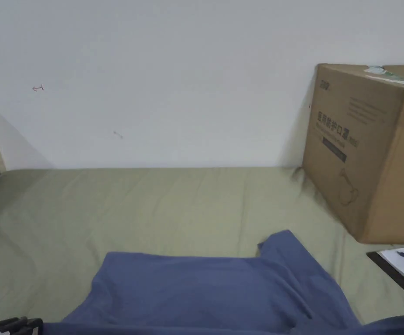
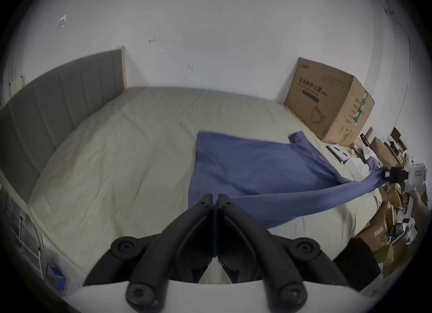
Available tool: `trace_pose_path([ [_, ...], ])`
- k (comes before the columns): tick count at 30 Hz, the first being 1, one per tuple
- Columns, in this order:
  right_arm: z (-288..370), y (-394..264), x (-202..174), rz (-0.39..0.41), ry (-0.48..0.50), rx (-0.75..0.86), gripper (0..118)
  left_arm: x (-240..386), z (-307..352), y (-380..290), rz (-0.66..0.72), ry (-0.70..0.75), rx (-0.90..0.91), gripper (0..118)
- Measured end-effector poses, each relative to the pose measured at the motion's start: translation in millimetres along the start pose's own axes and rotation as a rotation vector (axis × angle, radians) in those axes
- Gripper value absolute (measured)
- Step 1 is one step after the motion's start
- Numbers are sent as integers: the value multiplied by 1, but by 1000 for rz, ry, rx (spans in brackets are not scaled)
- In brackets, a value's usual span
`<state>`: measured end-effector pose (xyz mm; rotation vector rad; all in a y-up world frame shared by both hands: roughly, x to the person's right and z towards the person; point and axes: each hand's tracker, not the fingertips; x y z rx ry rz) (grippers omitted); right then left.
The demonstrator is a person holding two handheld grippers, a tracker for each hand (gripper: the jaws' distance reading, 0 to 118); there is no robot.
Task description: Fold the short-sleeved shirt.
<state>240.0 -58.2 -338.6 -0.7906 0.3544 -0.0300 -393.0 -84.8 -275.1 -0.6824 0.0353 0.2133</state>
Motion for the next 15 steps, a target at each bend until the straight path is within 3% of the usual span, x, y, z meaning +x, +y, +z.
trace_pose_path([
  [4, -27, -43, -9, 98, -36, -163, 1, -2, -9, -52, -34, 27, -112, 1],
  [7, -51, -71, -12, 129, -64, -234, 1, -8, -25, -85, -64, 39, -162, 1],
  [11, -85, -99, 1, 136, -114, -328, 1, -8, -41, -115, -178, 90, -219, 1],
  [15, -104, -108, 5, 75, -144, -383, 1, -11, -51, -120, -150, 109, -241, 2],
])
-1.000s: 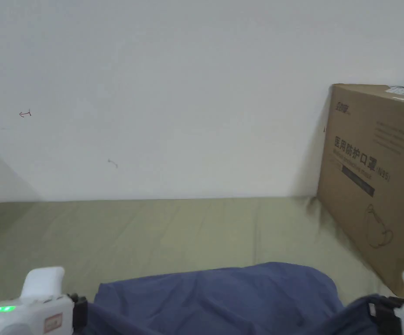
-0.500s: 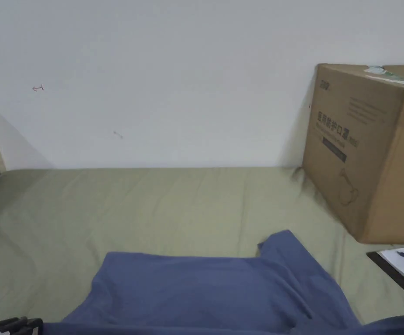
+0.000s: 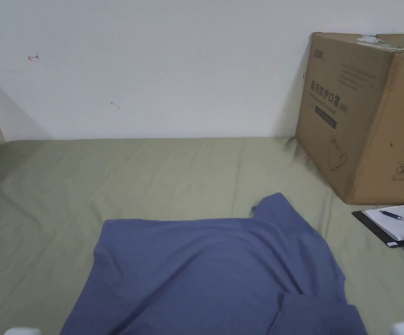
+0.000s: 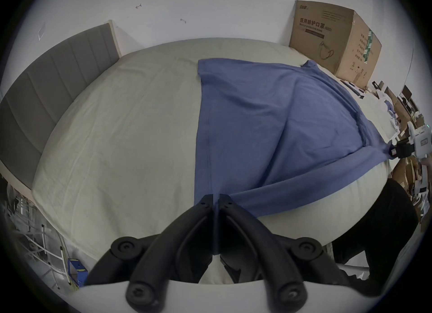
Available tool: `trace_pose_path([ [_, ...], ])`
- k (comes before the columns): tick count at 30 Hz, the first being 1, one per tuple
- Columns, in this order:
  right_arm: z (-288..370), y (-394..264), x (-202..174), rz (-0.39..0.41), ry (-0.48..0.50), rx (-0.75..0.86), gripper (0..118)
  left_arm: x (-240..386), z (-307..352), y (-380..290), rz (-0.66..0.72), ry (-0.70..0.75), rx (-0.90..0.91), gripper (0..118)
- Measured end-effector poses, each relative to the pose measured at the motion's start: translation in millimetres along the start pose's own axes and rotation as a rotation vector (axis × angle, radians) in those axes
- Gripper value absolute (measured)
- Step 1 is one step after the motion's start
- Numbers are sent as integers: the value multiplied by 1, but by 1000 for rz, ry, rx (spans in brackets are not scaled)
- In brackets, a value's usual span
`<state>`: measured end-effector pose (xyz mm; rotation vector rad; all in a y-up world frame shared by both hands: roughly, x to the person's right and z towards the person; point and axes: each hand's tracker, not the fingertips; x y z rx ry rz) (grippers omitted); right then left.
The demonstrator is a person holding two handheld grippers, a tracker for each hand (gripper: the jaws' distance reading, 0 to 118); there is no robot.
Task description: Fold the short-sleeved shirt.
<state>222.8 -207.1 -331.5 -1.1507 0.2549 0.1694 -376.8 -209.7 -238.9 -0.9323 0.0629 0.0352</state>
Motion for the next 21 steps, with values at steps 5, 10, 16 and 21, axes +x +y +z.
trace_pose_path([
  [5, -1, 2, -2, -33, -36, -51, 50, -1, 2, 3, -1, 57, -60, 76],
  [10, 47, -1, 0, -96, 15, 99, 111, -2, 62, 21, 85, -74, 82, 117],
  [16, 140, 1, -41, -108, 169, 483, 102, 20, 155, 42, 163, -154, 420, 115],
  [21, 170, -18, -89, -167, 176, 807, 0, 56, 181, 32, 146, -59, 589, 0],
])
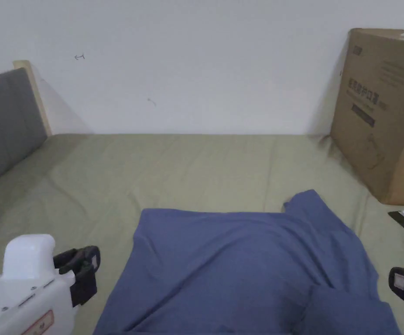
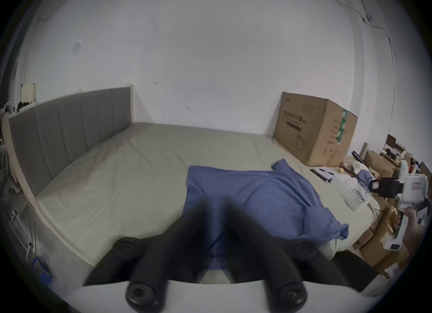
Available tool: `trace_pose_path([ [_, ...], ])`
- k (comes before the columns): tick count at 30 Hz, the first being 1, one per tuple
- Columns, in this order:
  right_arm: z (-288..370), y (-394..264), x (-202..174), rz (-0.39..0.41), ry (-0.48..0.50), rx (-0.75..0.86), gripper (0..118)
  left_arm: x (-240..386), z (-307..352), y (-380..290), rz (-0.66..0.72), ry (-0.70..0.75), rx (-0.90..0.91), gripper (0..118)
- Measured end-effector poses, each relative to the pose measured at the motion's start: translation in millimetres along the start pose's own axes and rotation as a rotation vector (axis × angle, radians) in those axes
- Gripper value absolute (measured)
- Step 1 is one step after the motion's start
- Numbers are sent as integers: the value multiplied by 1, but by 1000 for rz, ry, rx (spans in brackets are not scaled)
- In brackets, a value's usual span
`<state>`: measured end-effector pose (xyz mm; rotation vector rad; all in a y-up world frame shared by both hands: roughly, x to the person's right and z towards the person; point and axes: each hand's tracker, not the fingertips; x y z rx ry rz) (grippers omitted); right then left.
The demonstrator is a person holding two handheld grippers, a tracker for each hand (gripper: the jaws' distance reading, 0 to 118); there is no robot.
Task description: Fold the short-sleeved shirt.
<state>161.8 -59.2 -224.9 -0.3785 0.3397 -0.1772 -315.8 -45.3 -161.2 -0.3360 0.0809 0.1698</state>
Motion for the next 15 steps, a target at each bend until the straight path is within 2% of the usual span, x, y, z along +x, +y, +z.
trace_pose_path([
  [1, 6, -4, -3, -31, 0, 61, 0, 3, 4, -4, 2, 35, 18, 0],
  [3, 8, -6, -10, -56, 44, 103, 0, 1, 8, -12, 38, -18, 29, 0],
  [7, 9, 6, -22, 79, -1, 43, 0, -7, 9, -6, -4, -1, -10, 0],
  [10, 7, 16, -26, 80, 37, 12, 0, -37, -29, 7, 16, -47, -358, 0],
  [12, 0, 11, -24, 83, 75, -17, 0, -55, -60, -5, 24, 1, -588, 0],
  [15, -17, -2, -21, 80, 58, -103, 0, -76, -91, -43, 32, -56, -728, 0],
])
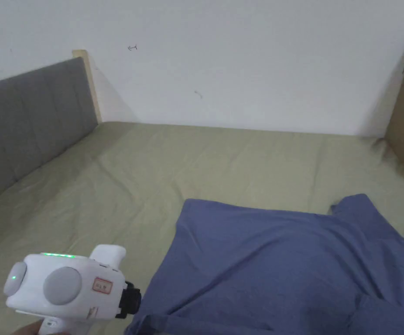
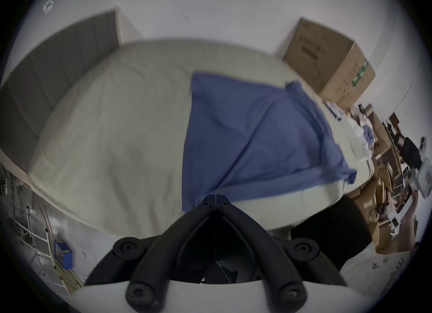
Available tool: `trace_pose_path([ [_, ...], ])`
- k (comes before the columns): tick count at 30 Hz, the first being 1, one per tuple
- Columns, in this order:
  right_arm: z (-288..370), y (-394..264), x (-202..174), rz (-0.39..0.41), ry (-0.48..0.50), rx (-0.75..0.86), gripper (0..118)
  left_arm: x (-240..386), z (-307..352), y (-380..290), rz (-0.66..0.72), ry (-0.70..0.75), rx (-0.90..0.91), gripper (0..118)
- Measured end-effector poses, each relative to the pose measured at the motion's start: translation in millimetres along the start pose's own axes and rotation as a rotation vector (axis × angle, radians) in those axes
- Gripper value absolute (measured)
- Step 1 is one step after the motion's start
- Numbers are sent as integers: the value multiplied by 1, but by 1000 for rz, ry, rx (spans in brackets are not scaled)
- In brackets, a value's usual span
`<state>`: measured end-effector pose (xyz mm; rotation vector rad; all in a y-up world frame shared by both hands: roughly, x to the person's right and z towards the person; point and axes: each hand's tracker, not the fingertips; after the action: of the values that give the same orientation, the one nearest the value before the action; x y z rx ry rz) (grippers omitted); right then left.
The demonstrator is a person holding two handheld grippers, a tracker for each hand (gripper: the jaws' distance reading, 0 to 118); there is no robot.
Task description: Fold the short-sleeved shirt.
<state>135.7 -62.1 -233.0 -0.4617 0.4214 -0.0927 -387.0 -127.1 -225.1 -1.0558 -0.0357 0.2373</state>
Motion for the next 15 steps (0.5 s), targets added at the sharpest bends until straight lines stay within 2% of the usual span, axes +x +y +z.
trace_pose_path([
  [1, -4, -5, 1, -27, -2, -27, 0, -6, -11, -2, 16, 31, -28, 4],
  [2, -7, -10, 2, -52, 4, -42, 0, -9, -20, -4, 8, 57, -51, 22],
  [3, -10, -12, 2, -63, 12, -50, 0, -11, -28, -7, -11, 79, -75, 60],
  [4, -12, -15, 0, -46, 1, -55, 0, -12, -36, -11, -33, 93, -89, 88],
  [5, -14, -19, -2, -29, -11, -67, 0, -13, -41, -13, -42, 89, -77, 108],
  [6, -17, -21, -4, -8, -20, -77, 0, -13, -47, -13, -50, 94, -75, 118],
  [10, -25, -24, -5, 0, -12, -114, 0, -17, -69, -11, -19, 103, -68, 116],
  [11, -27, -24, -4, -3, -12, -121, 0, -16, -72, -12, -23, 105, -66, 110],
  [12, -29, -25, -3, -7, -13, -128, 0, -14, -74, -12, -45, 98, -65, 77],
  [13, -31, -26, -3, -11, -18, -134, 0, -10, -74, -14, -77, 100, -62, 37],
  [14, -32, -27, -1, -16, -24, -138, 0, -5, -76, -16, -118, 121, -54, 6],
  [15, -32, -26, 3, -25, -28, -141, 0, 1, -76, -21, -173, 159, -45, 3],
])
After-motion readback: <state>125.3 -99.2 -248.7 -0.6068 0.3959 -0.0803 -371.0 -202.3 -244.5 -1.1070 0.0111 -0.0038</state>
